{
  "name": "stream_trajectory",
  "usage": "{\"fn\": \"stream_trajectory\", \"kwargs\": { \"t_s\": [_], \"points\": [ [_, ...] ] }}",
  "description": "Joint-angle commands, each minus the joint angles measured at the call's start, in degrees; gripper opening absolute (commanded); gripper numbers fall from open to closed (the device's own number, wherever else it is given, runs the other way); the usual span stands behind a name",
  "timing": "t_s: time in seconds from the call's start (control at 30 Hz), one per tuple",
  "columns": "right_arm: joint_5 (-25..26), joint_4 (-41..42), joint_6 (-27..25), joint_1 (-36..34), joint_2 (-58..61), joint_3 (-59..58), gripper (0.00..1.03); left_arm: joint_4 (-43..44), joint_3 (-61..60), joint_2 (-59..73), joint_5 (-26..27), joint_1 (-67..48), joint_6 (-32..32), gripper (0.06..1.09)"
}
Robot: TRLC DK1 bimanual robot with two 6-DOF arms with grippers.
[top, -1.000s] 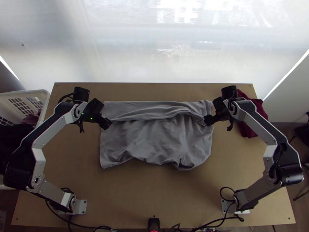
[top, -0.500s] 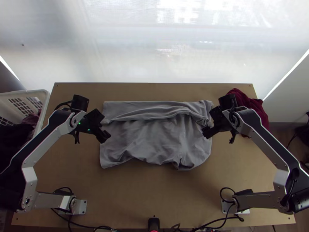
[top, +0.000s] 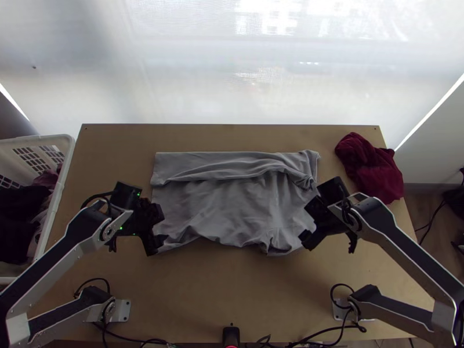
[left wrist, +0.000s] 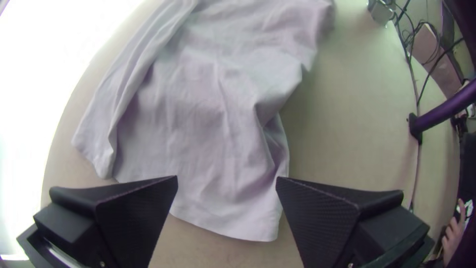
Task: Fold the t-shirt
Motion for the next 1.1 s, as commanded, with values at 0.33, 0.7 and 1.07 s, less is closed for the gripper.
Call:
{"fn": "stream_trajectory", "kwargs": {
  "t_s": [0.33,0.7,1.07],
  "points": [
    [-0.5,1.3,2.9,8.4,-5.3,-8.2,0.98,6.7,-18.2,-18.3,-8.4,-22.8,-4.9,1.02],
    [-0.5,4.2,3.9,8.4,-5.2,-9.0,0.98,16.7,-25.5,-17.6,-13.8,-14.9,1.3,1.02],
    [-1.1,6.1,4.4,11.2,-5.2,-9.2,0.98,20.8,-26.2,-14.4,-13.9,-9.2,3.2,0.93]
  ]
}}
